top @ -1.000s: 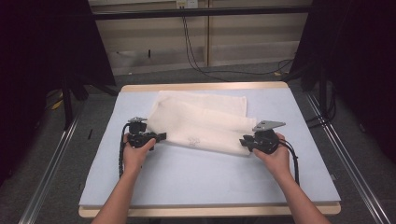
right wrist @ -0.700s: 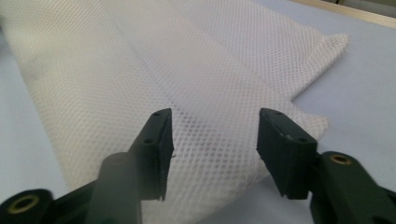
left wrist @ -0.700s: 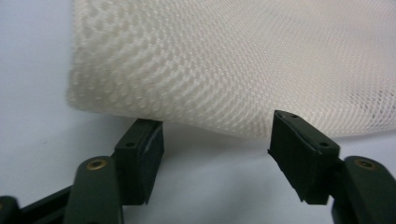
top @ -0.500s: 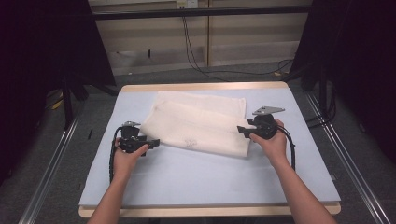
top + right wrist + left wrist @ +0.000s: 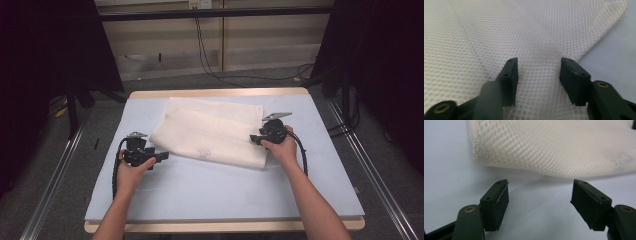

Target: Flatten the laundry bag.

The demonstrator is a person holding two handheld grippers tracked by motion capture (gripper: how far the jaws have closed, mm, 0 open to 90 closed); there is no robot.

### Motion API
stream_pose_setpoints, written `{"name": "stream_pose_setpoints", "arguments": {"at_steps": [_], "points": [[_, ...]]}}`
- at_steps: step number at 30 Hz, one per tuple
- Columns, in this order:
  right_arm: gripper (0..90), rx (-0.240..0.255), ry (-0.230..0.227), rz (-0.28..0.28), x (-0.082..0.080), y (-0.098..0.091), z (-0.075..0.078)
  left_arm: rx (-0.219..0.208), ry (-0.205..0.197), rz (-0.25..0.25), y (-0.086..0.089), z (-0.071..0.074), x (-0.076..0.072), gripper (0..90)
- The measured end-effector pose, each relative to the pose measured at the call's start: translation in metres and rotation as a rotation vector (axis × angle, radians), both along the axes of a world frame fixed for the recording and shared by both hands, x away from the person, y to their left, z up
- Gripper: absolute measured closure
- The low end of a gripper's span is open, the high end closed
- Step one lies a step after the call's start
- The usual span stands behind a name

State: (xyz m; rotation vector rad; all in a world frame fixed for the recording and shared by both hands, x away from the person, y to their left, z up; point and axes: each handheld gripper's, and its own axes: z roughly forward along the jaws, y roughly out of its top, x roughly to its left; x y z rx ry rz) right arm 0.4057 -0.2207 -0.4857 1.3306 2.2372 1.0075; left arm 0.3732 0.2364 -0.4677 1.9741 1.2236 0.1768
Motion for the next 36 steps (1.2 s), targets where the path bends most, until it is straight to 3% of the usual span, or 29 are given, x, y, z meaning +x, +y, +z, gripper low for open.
{"name": "stream_pose_setpoints", "arguments": {"at_steps": [2, 3, 5, 6, 7, 8, 10, 13, 16, 20, 27, 29, 36], "points": [[58.9, -0.031, 0.003, 0.01, 0.0, 0.002, 0.002, 0.011, -0.008, -0.016, -0.002, 0.002, -0.001, 30.1], [70.6, -0.04, 0.018, 0.008, 0.001, 0.002, 0.004, 0.005, -0.011, -0.012, -0.004, 0.003, -0.002, 30.1], [75.7, -0.058, 0.022, 0.007, 0.002, 0.002, 0.005, 0.004, -0.014, -0.019, -0.007, 0.004, -0.003, 30.0], [83.0, -0.036, 0.023, 0.018, 0.003, 0.002, 0.004, 0.005, -0.013, -0.025, -0.008, 0.004, -0.003, 30.1], [84.5, -0.027, 0.03, 0.022, 0.002, 0.003, 0.004, 0.011, -0.012, -0.034, -0.009, 0.004, -0.004, 30.1], [86.8, -0.052, 0.005, 0.025, 0.001, 0.005, 0.005, 0.01, -0.008, -0.039, -0.011, 0.003, -0.004, 30.1], [87.7, -0.053, 0.005, 0.027, 0.001, 0.006, 0.005, 0.003, -0.003, -0.047, -0.014, 0.003, -0.005, 30.3], [88.3, -0.023, -0.032, 0.01, -0.003, 0.005, 0.009, -0.003, -0.006, -0.059, -0.018, 0.004, -0.006, 30.6], [88.6, -0.02, -0.071, 0.03, -0.01, 0.007, 0.018, 0.009, -0.011, -0.081, -0.024, 0.005, -0.006, 30.8], [88.7, 0.045, -0.121, 0.052, -0.019, 0.008, 0.033, 0.0, -0.013, -0.092, -0.033, 0.005, -0.007, 30.8], [88.8, 0.102, -0.169, 0.162, -0.039, 0.016, 0.052, 0.004, -0.008, -0.115, -0.044, 0.005, -0.007, 30.7], [88.8, 0.099, -0.175, 0.201, -0.047, 0.021, 0.055, -0.001, -0.013, -0.112, -0.047, 0.005, -0.008, 30.5], [88.7, 0.115, -0.197, 0.298, -0.071, 0.037, 0.052, 0.0, -0.014, -0.123, -0.053, 0.006, -0.009, 29.4]]}}
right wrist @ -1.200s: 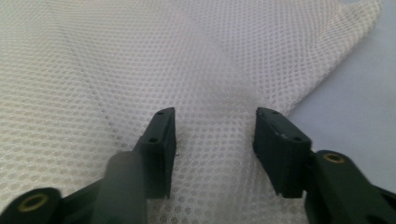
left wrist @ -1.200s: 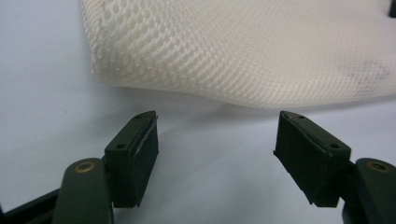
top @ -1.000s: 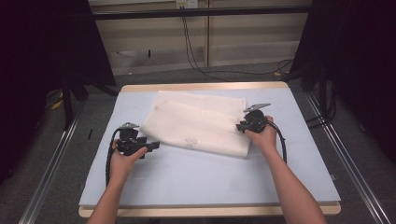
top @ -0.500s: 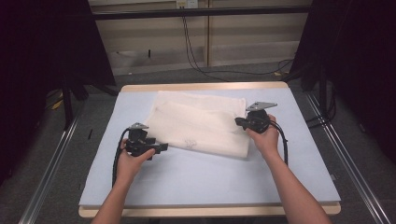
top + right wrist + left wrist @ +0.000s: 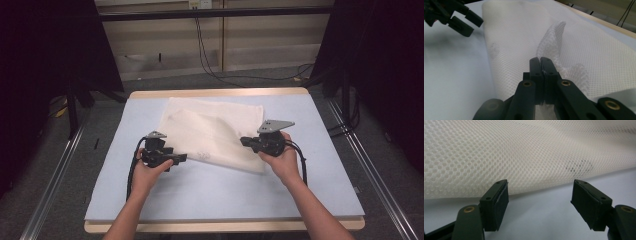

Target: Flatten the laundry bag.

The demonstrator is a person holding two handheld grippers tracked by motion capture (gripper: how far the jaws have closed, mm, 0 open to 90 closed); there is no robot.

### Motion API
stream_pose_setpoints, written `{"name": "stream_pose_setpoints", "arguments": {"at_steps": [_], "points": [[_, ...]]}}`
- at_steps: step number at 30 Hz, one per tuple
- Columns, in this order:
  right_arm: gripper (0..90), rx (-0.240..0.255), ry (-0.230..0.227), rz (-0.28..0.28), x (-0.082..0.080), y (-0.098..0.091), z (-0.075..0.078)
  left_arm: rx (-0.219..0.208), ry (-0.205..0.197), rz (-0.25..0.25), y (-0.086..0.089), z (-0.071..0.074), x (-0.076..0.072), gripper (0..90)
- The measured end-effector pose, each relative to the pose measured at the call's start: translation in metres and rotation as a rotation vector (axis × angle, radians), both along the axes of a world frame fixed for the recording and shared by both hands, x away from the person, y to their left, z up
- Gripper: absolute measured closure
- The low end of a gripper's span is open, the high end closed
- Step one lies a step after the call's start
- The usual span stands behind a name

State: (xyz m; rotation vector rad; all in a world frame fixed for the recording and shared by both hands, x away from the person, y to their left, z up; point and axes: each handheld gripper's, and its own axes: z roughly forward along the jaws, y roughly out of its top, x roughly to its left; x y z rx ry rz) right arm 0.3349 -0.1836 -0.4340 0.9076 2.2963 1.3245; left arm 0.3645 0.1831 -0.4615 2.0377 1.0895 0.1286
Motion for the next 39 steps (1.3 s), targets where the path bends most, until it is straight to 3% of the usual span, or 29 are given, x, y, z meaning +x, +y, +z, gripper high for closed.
{"name": "stream_pose_setpoints", "arguments": {"at_steps": [10, 13, 21, 25, 27, 30, 39], "points": [[88.7, -0.015, 0.007, 0.099, -0.029, 0.012, -0.016, -0.015, -0.006, -0.022, -0.009, 0.003, -0.002, 27.3], [88.5, -0.04, 0.005, 0.119, -0.036, 0.016, -0.021, -0.024, -0.013, -0.039, -0.014, 0.006, -0.003, 26.2], [88.4, -0.081, 0.017, 0.164, -0.046, 0.025, -0.033, -0.044, -0.041, -0.093, -0.034, 0.016, -0.002, 23.1], [88.3, -0.098, 0.018, 0.181, -0.049, 0.028, -0.035, -0.063, -0.071, -0.115, -0.046, 0.023, -0.002, 25.4], [88.3, -0.104, 0.018, 0.188, -0.05, 0.029, -0.035, -0.047, -0.083, -0.129, -0.051, 0.026, -0.001, 26.5], [88.3, -0.11, 0.017, 0.197, -0.052, 0.03, -0.036, -0.079, -0.103, -0.12, -0.056, 0.025, 0.001, 28.7], [88.2, -0.123, 0.013, 0.225, -0.059, 0.034, -0.037, -0.093, -0.086, -0.126, -0.068, 0.021, 0.004, 43.2]]}}
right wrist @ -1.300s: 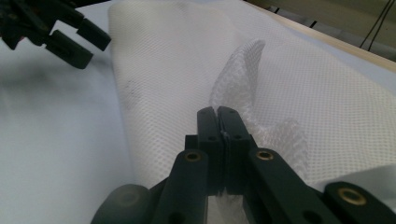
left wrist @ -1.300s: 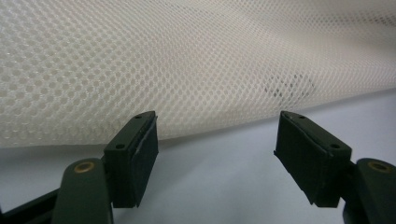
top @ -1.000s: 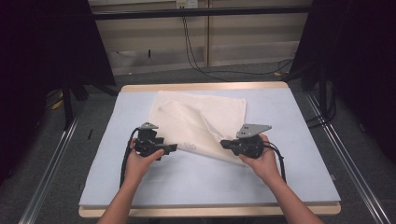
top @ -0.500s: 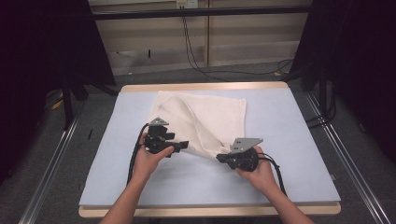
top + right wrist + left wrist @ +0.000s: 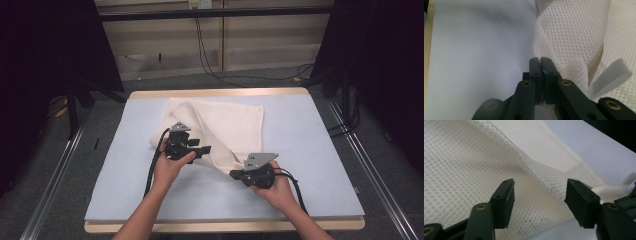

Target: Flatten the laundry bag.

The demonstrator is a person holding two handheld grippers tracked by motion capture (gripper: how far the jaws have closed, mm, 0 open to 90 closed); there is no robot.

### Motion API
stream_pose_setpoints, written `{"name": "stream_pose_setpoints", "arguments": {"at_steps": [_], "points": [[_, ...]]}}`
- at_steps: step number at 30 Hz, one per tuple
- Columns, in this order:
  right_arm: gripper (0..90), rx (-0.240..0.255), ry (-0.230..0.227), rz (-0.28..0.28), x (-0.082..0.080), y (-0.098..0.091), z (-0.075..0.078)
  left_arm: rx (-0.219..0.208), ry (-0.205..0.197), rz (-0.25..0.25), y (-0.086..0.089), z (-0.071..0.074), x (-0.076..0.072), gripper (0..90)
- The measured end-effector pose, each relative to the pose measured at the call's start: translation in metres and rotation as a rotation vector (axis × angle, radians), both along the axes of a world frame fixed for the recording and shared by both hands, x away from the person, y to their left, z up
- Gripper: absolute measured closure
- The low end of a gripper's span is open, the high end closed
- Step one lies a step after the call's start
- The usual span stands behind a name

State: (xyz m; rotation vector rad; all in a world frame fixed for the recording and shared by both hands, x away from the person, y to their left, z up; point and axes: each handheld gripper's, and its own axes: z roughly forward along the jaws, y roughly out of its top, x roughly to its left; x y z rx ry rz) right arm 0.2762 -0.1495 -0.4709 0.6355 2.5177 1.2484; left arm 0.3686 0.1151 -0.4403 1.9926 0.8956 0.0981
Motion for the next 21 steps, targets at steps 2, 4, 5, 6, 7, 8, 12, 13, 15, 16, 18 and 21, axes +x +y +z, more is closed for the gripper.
{"name": "stream_pose_setpoints", "arguments": {"at_steps": [2, 4, 5, 6, 7, 8, 12, 13, 15, 16, 18, 21], "points": [[88.1, -0.006, -0.005, 0.01, -0.001, 0.0, 0.0, 0.007, 0.008, 0.0, -0.003, -0.002, 0.0, 47.8], [88.1, 0.001, -0.001, 0.008, -0.001, 0.0, 0.0, 0.02, 0.018, -0.013, -0.004, -0.003, 0.001, 58.6], [88.0, -0.001, -0.002, 0.009, -0.001, 0.0, 0.0, 0.031, 0.032, -0.011, -0.005, -0.004, 0.001, 63.2], [87.8, 0.008, 0.005, 0.002, -0.002, 0.0, 0.0, 0.039, 0.041, -0.021, -0.005, -0.005, 0.001, 70.8], [87.6, 0.009, 0.008, 0.0, -0.002, -0.001, 0.0, 0.04, 0.056, -0.019, -0.006, -0.006, 0.001, 74.5], [87.1, 0.016, 0.009, 0.0, -0.002, -0.001, 0.0, 0.053, 0.071, -0.036, -0.005, -0.006, 0.001, 80.4], [82.7, 0.027, 0.027, -0.006, -0.003, -0.004, 0.001, 0.074, 0.101, -0.037, -0.001, -0.007, -0.002, 86.3], [81.2, 0.032, 0.032, -0.007, -0.003, -0.005, 0.002, 0.062, 0.107, -0.032, -0.001, -0.007, -0.004, 86.5], [78.3, 0.041, 0.034, -0.009, -0.005, -0.009, 0.003, 0.06, 0.108, -0.035, 0.002, -0.007, -0.007, 86.7], [77.6, 0.05, 0.045, -0.018, -0.006, -0.011, 0.004, 0.073, 0.103, -0.042, 0.004, -0.008, -0.008, 86.8], [75.0, 0.062, 0.049, -0.025, -0.008, -0.017, 0.006, 0.065, 0.096, -0.036, 0.004, -0.011, -0.011, 86.8], [70.2, 0.088, 0.064, -0.043, -0.01, -0.029, 0.01, 0.084, 0.087, -0.036, 0.005, -0.014, -0.014, 86.8]]}}
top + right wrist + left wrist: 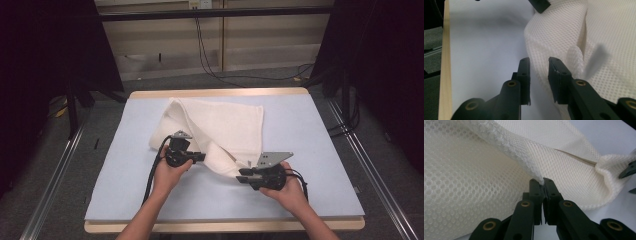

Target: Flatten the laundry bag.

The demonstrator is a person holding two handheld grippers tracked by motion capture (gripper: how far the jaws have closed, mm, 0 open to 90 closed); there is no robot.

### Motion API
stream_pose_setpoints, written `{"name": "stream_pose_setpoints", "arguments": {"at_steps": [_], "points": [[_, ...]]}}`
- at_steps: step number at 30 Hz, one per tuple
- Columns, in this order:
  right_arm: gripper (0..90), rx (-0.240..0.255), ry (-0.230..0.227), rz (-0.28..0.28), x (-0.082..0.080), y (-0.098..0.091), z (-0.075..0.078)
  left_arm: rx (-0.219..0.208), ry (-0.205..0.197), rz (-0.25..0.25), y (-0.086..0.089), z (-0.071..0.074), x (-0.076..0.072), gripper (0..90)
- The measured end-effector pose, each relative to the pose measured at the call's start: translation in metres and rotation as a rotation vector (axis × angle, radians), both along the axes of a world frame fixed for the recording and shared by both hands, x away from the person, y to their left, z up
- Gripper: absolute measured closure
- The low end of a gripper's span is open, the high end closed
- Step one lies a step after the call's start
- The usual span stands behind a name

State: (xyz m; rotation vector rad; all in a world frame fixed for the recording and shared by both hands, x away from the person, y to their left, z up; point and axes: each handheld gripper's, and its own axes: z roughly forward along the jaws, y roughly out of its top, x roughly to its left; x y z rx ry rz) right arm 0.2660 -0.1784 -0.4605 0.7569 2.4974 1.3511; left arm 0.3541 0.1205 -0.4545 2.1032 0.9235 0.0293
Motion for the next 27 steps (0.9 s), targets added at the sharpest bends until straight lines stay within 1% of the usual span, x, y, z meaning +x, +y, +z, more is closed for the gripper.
{"name": "stream_pose_setpoints", "arguments": {"at_steps": [1, 3, 4, 5, 6, 7, 9, 10, 11, 12, 13, 14, 15, 16, 17, 18, 19, 21, 23, 25, 26, 27], "points": [[69.1, 0.007, 0.004, -0.012, -0.001, -0.004, 0.002, -0.01, -0.004, 0.002, 0.0, -0.002, 0.0, 86.8], [68.0, 0.027, 0.006, -0.031, -0.002, -0.012, 0.006, -0.01, 0.003, 0.011, 0.0, -0.003, -0.002, 86.8], [66.8, 0.035, 0.006, -0.035, -0.002, -0.015, 0.007, -0.001, -0.006, 0.007, 0.001, -0.004, -0.002, 86.8], [65.6, 0.032, 0.006, -0.052, -0.002, -0.02, 0.009, -0.009, -0.003, 0.009, 0.001, -0.005, -0.003, 86.8], [63.9, 0.028, 0.009, -0.059, -0.001, -0.023, 0.01, 0.003, -0.004, 0.014, 0.0, -0.004, -0.004, 86.8], [63.7, 0.019, 0.015, -0.074, -0.001, -0.027, 0.011, 0.006, -0.007, 0.009, 0.001, -0.004, -0.004, 86.8], [64.4, 0.012, 0.026, -0.095, 0.001, -0.035, 0.011, 0.011, -0.008, 0.009, 0.001, -0.004, -0.005, 86.8], [64.8, 0.006, 0.025, -0.101, 0.002, -0.038, 0.01, 0.005, -0.006, 0.006, 0.002, -0.004, -0.006, 86.8], [64.8, -0.002, 0.027, -0.11, 0.003, -0.042, 0.01, 0.014, -0.004, -0.001, 0.003, -0.003, -0.007, 86.8], [64.7, -0.01, 0.03, -0.117, 0.004, -0.045, 0.01, 0.009, -0.006, 0.002, 0.004, -0.004, -0.008, 86.8], [64.7, -0.021, 0.027, -0.13, 0.005, -0.048, 0.009, 0.015, -0.005, -0.007, 0.005, -0.004, -0.008, 86.8], [63.1, -0.039, 0.023, -0.146, 0.007, -0.052, 0.009, 0.013, -0.01, 0.009, 0.005, -0.005, -0.01, 86.8], [61.3, -0.06, 0.022, -0.161, 0.008, -0.055, 0.007, 0.001, -0.004, 0.005, 0.007, -0.006, -0.01, 86.7], [61.2, -0.065, 0.031, -0.17, 0.01, -0.059, 0.006, -0.008, 0.0, 0.011, 0.007, -0.007, -0.011, 86.7], [61.3, -0.063, 0.04, -0.187, 0.011, -0.063, 0.004, -0.003, -0.002, 0.003, 0.009, -0.007, -0.012, 86.8], [61.2, -0.075, 0.043, -0.203, 0.012, -0.066, 0.002, -0.001, 0.001, 0.003, 0.009, -0.007, -0.012, 86.7], [61.3, -0.088, 0.035, -0.207, 0.013, -0.067, 0.001, 0.001, 0.003, 0.002, 0.01, -0.007, -0.013, 86.7], [60.7, -0.101, 0.032, -0.225, 0.016, -0.071, -0.001, 0.023, -0.009, 0.003, 0.011, -0.006, -0.015, 86.8], [60.7, -0.097, 0.032, -0.24, 0.019, -0.073, -0.001, 0.023, -0.009, 0.004, 0.014, -0.005, -0.016, 86.7], [59.1, -0.087, 0.029, -0.251, 0.023, -0.072, 0.0, 0.011, -0.008, 0.006, 0.017, -0.005, -0.018, 86.6], [56.8, -0.073, 0.028, -0.25, 0.026, -0.07, 0.001, 0.018, -0.007, -0.001, 0.019, -0.005, -0.019, 86.5], [54.7, -0.068, 0.025, -0.256, 0.027, -0.067, 0.001, 0.005, -0.004, 0.007, 0.018, -0.006, -0.02, 86.5]]}}
